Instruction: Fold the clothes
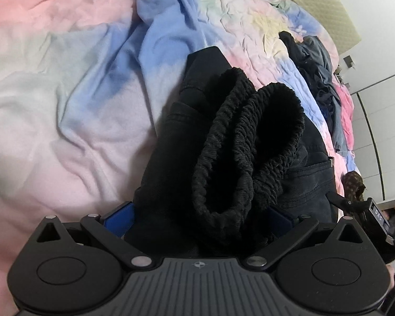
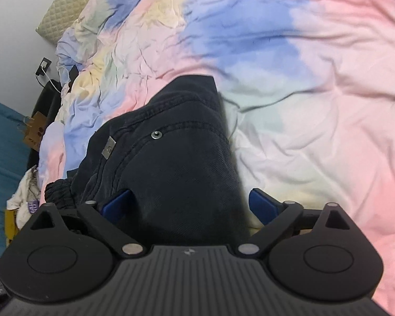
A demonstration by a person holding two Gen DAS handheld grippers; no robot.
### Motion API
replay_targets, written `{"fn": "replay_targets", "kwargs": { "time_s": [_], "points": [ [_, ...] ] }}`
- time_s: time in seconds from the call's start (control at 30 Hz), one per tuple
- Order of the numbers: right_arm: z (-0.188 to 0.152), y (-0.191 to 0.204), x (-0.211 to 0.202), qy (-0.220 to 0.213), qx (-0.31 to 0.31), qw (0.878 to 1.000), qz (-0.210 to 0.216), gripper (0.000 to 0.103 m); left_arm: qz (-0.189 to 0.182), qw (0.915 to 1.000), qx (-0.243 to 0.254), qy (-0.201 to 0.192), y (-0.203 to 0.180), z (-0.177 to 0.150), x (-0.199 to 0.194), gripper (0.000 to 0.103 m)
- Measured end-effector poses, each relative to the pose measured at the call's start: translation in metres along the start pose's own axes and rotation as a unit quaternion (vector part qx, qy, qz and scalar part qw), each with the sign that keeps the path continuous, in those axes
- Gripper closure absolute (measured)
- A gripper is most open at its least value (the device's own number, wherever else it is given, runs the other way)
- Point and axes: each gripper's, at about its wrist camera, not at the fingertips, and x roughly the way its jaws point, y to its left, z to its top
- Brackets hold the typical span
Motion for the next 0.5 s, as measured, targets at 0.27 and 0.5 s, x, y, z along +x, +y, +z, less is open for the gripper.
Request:
{"fn": "replay_targets", "kwargs": {
  "time_s": [0.27,0.5],
  "points": [
    [0.006,-0.002,0.029,0.064,0.029,0.997,0.042,0.0,-0.003,0.9995,-0.008,0.032,-0.006,0.011,0.014,0.008],
    [-0.002,0.01,0.01,0.059,0.01,0.995,0.085,0.012,0.025,0.9986,0.014,0.044,-0.023,0.015,0.024,0.012]
  ]
}}
